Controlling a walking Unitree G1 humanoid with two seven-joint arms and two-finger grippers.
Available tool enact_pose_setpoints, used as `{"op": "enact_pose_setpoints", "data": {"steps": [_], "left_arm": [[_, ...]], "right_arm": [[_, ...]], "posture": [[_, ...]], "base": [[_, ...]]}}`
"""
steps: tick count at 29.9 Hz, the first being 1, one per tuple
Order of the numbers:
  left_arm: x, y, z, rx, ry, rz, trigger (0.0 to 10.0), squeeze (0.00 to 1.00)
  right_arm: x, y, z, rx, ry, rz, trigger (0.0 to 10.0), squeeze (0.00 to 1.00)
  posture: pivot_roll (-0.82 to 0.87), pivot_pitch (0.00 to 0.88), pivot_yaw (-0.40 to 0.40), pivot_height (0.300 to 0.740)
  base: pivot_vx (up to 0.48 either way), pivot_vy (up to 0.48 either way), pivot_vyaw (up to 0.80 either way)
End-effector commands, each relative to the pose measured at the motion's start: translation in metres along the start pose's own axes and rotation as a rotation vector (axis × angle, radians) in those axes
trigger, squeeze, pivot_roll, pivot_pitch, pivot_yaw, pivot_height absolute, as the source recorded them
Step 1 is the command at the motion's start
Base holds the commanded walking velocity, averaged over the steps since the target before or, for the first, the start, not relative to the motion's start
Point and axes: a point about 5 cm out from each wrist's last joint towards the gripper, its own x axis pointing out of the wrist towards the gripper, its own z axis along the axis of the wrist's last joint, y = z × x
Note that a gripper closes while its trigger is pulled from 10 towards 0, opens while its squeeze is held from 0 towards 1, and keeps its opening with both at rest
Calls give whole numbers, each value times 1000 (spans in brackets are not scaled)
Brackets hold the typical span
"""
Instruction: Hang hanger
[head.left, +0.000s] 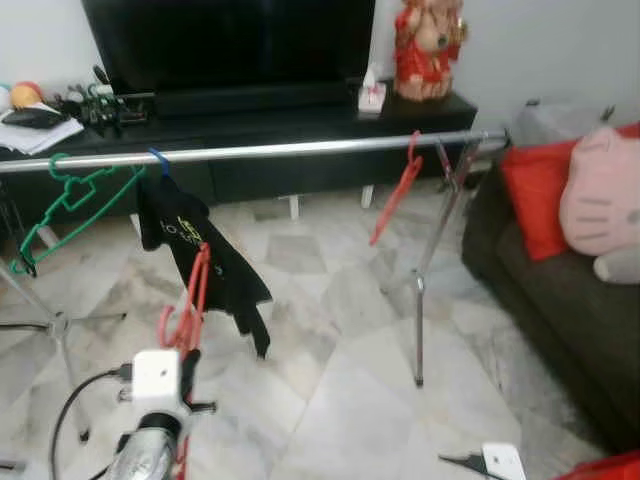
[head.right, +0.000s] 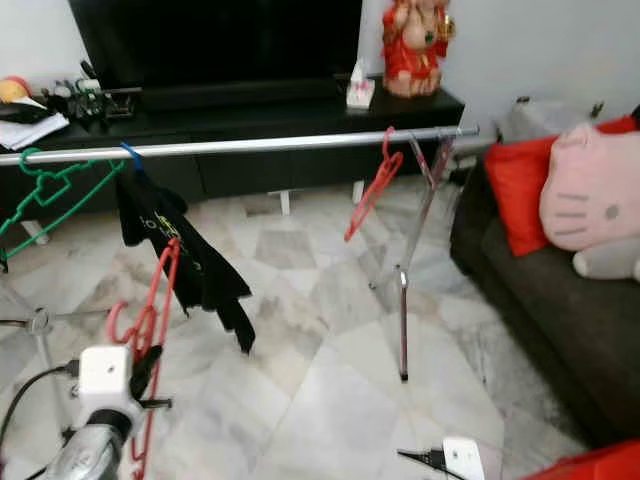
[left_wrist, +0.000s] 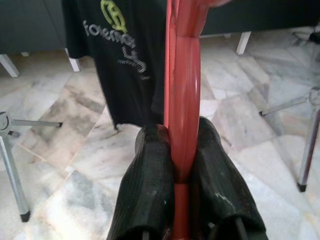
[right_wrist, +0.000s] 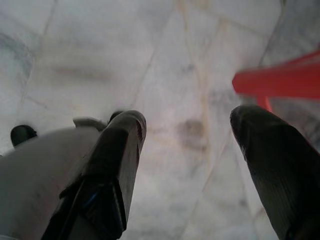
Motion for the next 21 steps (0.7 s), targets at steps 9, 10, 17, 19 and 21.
{"op": "enact_pose_setpoints", "data": {"steps": [9, 10, 17, 19, 21], "left_arm": [[-2, 7, 0, 11, 5, 35, 10000, 0], [-3, 7, -2, 10, 10, 34, 10000, 0], [-3, 5, -2, 17, 12, 23, 10000, 0], [-2, 5, -2, 38, 16, 17, 10000, 0], [-2, 4, -2, 54, 16, 16, 10000, 0]], "right_arm": [[1, 7, 4, -28, -21, 35, 10000, 0], [1, 10, 2, -50, -14, 51, 10000, 0], [1, 12, 0, -32, -8, 56, 10000, 0], [1, 12, 0, -32, -5, 58, 10000, 0], [1, 13, -1, -39, -2, 58, 10000, 0]], "posture": [[-48, 0, -11, 740], [-46, 0, -17, 740], [-49, 0, -13, 740], [-52, 0, -10, 740], [-52, 0, -8, 740]], "base": [[0, -246, 0], [0, -244, 0], [0, -244, 0], [0, -122, 0], [0, 0, 0]]}}
